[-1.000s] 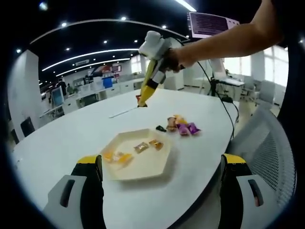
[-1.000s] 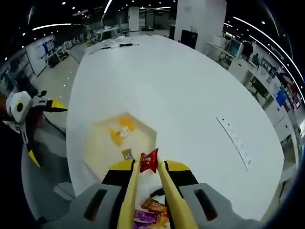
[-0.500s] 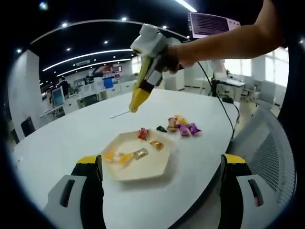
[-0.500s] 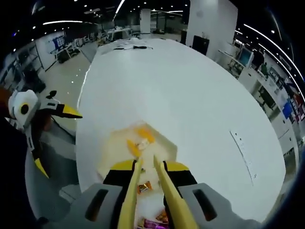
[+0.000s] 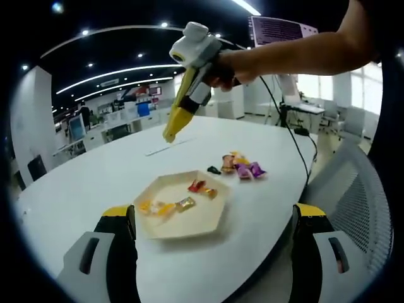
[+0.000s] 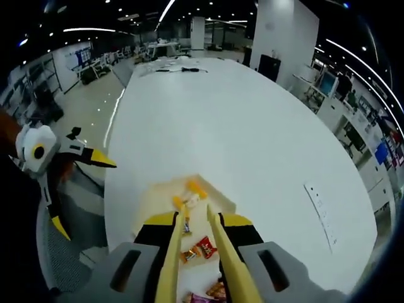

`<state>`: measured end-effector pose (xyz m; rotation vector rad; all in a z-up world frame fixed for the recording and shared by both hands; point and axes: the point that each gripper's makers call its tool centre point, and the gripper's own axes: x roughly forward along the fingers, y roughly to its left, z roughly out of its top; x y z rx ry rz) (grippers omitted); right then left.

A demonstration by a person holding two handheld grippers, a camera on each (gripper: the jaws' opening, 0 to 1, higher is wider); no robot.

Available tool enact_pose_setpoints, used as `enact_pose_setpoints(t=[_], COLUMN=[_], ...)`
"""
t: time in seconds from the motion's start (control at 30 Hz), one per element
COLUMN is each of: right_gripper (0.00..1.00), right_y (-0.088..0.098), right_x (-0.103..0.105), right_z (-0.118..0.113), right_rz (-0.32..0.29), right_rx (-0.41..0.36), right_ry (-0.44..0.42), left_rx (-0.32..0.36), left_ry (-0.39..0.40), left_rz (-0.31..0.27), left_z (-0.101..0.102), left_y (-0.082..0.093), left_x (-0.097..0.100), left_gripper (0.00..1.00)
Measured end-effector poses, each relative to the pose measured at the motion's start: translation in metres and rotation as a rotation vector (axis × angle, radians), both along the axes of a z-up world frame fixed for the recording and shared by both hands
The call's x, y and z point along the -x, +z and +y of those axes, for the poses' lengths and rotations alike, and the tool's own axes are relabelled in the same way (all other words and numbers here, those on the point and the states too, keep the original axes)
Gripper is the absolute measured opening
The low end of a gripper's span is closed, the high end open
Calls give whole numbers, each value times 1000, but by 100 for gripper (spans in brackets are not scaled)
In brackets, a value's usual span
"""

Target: Place the target food into the container with the food tongs after gripping and lifting it, then release it inside without dropping or visibly crushing the food.

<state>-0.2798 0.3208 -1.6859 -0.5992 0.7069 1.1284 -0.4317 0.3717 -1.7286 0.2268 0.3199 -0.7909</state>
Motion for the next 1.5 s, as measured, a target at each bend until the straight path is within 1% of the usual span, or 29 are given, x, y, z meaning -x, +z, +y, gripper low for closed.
enact_pose_setpoints(t=[0.07,0.13,0.17,0.23,0.3,0.37,0.43,0.5,0.6,0.67,0.73,0.77,0.87,1.03,1.2,1.23,1.3,1.4,1.47,1.5], right_gripper=[25,25,25,26,26,26,26,26,26,26,26,26,26,26,26,27,27,27,27,27], right_y=[1,1,2,3,3,2,0,-2,-4,-6,-6,-5,-2,-2,-4,-4,-4,-8,-9,-11], right_x=[0,-1,0,-5,-3,-5,-4,-7,-6,-7,-8,-10,-9,-2,2,2,2,5,7,9], right_z=[-3,-6,-7,-13,-15,-20,-24,-31,-41,-48,-57,-63,-77,-106,-138,-146,-158,-170,-178,-182], right_rz=[8,-8,-2,-11,11,-9,1,-20,-17,-31,-42,-44,-46,-65,-78,-75,-84,-75,-84,-75], right_rx=[-6,1,2,4,-3,11,14,25,26,35,35,31,8,11,29,26,20,23,22,23], right_ry=[-2,3,5,-23,-26,-24,-30,-35,-39,-35,-41,-63,-90,-110,-165,-189,-211,-221,-227,-236], left_rx=[2,3,1,1,3,1,1,1,1,3,2,3,3,6,6,6,8,7,8,7], left_ry=[2,1,0,-2,-2,-2,-3,-4,-4,-5,-6,-7,-7,-8,-8,-9,-10,-9,-8,-7], left_rz=[0,0,1,0,3,0,2,0,1,2,3,2,3,6,6,6,6,6,9,9], left_z=[0,0,0,0,-1,-1,-1,-1,-1,-1,-1,-1,-1,-2,-2,-2,-2,-2,-1,-1], left_y=[0,0,0,0,0,0,0,0,0,0,0,0,0,0,0,0,0,0,0,0], left_x=[0,0,0,0,0,0,0,0,0,1,1,1,1,1,1,1,1,1,1,1], left_gripper=[99,99,99,99,99,99,99,99,99,99,99,99,99,99,99,99,99,99,99,99])
